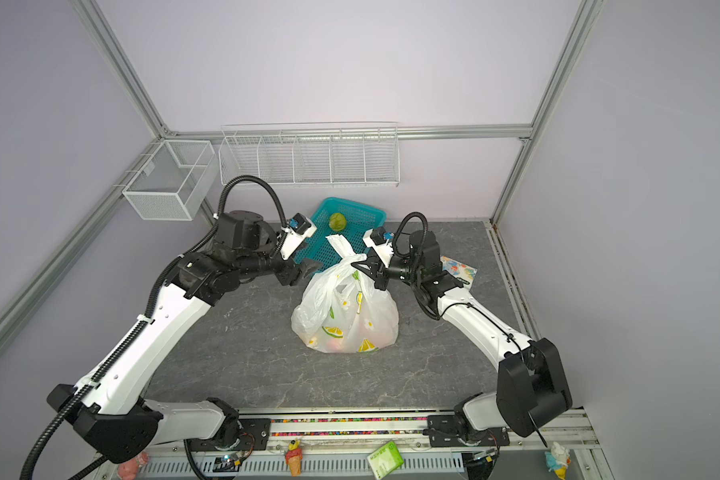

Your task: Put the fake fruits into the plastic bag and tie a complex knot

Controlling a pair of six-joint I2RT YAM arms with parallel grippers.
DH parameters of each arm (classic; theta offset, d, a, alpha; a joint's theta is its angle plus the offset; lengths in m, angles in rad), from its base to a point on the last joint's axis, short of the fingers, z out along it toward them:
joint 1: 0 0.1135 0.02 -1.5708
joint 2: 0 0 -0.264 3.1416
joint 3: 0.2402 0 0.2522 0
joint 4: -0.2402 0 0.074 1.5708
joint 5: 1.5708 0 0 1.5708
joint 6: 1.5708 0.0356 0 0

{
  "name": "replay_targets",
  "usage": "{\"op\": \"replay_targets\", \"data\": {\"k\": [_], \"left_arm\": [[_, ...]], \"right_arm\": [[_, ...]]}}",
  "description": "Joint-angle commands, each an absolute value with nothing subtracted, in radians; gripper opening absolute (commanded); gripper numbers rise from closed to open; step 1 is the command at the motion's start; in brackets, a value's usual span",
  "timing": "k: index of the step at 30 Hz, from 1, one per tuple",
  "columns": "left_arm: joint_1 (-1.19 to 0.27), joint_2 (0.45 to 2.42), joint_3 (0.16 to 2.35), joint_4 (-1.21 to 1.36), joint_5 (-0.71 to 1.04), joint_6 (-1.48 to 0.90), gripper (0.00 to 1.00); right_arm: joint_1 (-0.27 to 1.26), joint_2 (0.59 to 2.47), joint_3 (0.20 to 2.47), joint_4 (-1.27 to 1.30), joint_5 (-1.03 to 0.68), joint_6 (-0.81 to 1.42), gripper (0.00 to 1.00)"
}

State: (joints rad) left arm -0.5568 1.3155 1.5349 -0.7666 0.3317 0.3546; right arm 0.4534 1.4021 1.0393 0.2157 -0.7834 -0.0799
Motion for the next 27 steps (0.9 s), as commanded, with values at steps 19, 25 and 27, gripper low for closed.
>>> {"op": "replay_targets", "data": {"k": [19,25,27], "left_arm": [[-0.542,1.600,1.826,-0.891,0.745,0.353,0.52],[-0.542,1.582,1.793,-0.894,0.689,0.362,0.15],[-0.542,1.571,1.786,-0.880,0.664,0.342,0.00]], "right_arm": [[0.468,1.331,1.030,0.073,-0.815,-0.148,0.06],[0.469,1.340,1.037,0.069,-0.783,-0.122,0.06],[0.469,1.345,1.048,0.051,-0.739,-0.101,0.08]]}}
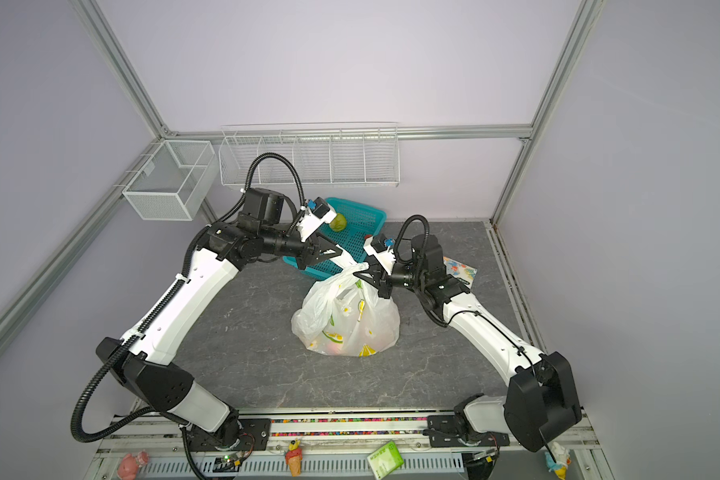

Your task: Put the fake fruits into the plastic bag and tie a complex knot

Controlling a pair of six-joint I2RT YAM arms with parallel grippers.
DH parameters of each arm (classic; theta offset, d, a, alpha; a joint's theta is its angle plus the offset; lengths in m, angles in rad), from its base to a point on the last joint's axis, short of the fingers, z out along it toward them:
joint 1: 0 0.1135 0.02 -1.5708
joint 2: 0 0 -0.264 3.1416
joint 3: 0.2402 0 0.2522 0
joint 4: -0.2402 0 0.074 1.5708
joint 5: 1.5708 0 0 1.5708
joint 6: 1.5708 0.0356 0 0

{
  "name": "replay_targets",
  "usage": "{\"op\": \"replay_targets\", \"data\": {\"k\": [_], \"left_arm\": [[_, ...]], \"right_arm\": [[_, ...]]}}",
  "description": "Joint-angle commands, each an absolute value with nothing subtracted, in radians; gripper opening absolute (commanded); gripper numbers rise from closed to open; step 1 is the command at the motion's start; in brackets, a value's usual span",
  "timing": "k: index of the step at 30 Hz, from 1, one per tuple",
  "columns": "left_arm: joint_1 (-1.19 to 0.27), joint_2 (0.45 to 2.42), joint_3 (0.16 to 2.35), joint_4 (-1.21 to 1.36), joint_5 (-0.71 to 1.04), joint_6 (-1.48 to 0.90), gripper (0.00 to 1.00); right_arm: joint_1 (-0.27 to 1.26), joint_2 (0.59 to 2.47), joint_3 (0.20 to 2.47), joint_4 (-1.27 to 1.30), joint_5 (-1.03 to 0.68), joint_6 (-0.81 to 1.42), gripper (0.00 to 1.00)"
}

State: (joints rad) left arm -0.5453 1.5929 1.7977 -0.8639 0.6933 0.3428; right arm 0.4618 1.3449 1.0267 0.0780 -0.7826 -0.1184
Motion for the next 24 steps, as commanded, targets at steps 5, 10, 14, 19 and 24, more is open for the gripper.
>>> {"op": "replay_targets", "data": {"k": [5,10,14,19,24], "left_arm": [[-0.552,1.474,1.652,-0.745,0.591,0.254,0.00],[-0.567,1.360,1.475,-0.574,0.488,0.201,0.00],[-0.572,1.342,1.436,-0.534,0.448,0.183,0.00],[-0.575,1.336,1.434,-0.512,0.437,0.174,0.00],[-0.575,1.331,1.437,-0.513,0.432,0.176,0.00]], "right_arm": [[0.490,1.367,1.113,-0.056,-0.585,0.013,0.15],[0.533,1.370,1.120,-0.079,-0.507,0.059,0.23],[0.545,1.386,1.124,-0.077,-0.510,0.060,0.23],[0.559,1.416,1.131,-0.067,-0.504,0.070,0.22],[0.558,1.427,1.129,-0.057,-0.503,0.077,0.21]]}}
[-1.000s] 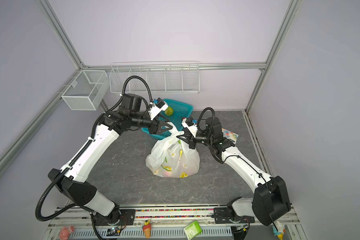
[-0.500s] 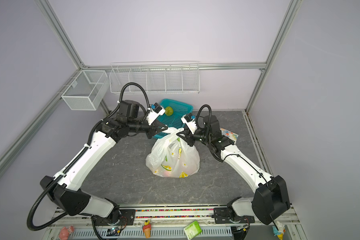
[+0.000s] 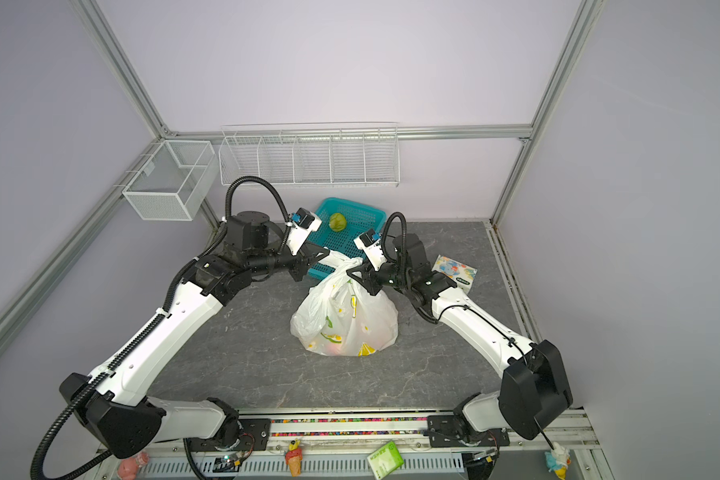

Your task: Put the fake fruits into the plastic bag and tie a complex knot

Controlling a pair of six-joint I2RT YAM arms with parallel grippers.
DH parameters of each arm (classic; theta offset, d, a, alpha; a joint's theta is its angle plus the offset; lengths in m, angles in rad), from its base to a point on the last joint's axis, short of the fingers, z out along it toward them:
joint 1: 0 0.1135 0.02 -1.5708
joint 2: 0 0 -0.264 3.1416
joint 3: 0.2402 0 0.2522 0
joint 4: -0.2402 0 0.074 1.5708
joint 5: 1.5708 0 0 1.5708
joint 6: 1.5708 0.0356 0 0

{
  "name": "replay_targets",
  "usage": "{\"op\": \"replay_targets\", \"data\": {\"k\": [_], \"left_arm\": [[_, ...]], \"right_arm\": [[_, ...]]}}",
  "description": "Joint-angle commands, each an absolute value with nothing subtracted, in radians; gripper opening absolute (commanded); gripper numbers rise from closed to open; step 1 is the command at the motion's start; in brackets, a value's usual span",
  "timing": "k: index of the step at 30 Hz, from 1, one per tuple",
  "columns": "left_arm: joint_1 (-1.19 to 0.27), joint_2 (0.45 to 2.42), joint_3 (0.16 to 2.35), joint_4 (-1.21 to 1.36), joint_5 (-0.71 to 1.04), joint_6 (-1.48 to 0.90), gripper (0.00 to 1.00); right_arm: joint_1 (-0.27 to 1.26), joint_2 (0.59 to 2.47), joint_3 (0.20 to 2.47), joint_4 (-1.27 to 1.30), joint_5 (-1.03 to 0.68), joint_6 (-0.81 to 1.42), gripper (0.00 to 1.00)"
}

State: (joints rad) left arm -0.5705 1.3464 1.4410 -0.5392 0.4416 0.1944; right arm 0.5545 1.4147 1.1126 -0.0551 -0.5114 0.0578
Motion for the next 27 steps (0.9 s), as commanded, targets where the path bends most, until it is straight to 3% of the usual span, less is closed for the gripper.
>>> {"op": "replay_targets", "data": {"k": [1,9,18,27], "left_arm": [[-0.577,1.332,1.436,-0.515,0.437,0.176,0.00],[-0.663,1.312,1.361,-0.543,0.337,0.263,0.00],[-0.693,1.331,1.200,-0.392,0.304,0.126,0.00],[-0.706,1.384,1.141,-0.246,0.344,0.038,0.00]], "right_arm": [[0.559,1.429,1.130,-0.052,-0.506,0.081,0.19],[0.557,1.448,1.190,-0.127,-0.421,0.190,0.08],[0.552,1.456,1.192,-0.104,-0.411,0.323,0.07],[0.551,1.463,1.183,-0.093,-0.420,0.319,0.07]]}}
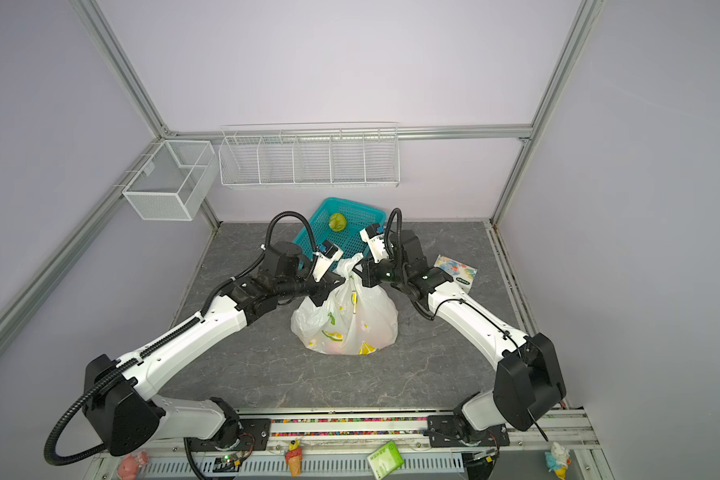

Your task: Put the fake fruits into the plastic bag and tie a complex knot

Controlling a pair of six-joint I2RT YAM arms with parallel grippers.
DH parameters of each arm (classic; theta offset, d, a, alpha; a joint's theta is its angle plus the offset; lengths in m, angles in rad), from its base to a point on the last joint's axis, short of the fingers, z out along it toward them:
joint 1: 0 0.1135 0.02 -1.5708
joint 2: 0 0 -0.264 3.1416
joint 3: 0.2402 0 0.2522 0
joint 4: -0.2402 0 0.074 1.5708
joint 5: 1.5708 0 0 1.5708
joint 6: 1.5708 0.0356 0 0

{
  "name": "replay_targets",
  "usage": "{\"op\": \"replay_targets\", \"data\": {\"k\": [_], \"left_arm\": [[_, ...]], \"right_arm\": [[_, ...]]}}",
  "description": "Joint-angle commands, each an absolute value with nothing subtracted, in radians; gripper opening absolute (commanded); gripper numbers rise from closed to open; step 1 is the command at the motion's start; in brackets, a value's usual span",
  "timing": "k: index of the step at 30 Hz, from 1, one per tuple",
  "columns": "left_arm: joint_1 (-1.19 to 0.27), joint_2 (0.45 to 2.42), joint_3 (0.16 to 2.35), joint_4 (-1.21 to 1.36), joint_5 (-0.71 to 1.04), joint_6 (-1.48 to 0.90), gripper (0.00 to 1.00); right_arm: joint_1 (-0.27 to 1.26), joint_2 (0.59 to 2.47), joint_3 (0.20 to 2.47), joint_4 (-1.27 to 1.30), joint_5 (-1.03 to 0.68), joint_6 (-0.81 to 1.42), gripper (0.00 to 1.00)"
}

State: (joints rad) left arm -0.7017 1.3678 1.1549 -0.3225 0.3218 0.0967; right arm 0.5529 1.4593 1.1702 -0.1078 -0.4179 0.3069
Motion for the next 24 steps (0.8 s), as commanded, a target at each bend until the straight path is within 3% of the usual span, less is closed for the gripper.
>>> {"op": "replay_targets", "data": {"k": [1,5,15,20,24], "left_arm": [[-0.706,1.389,1.137,-0.234,0.354,0.019,0.00],[-0.707,1.397,1.125,-0.211,0.408,-0.023,0.00],[-0.709,1.423,1.081,-0.180,0.291,-0.026,0.00],[-0.709,1.425,1.071,-0.144,0.303,-0.030,0.00],[-0.709,1.418,1.066,-0.140,0.317,-0.034,0.00]], "right_arm": [[0.551,1.465,1.183,-0.091,-0.415,0.318,0.07],[0.550,1.473,1.192,-0.105,-0.395,0.304,0.07],[0.540,1.454,1.200,-0.148,-0.456,0.203,0.13],[0.515,1.437,1.169,-0.165,-0.492,0.086,0.22],[0.494,1.428,1.150,-0.175,-0.533,-0.007,0.35]]}}
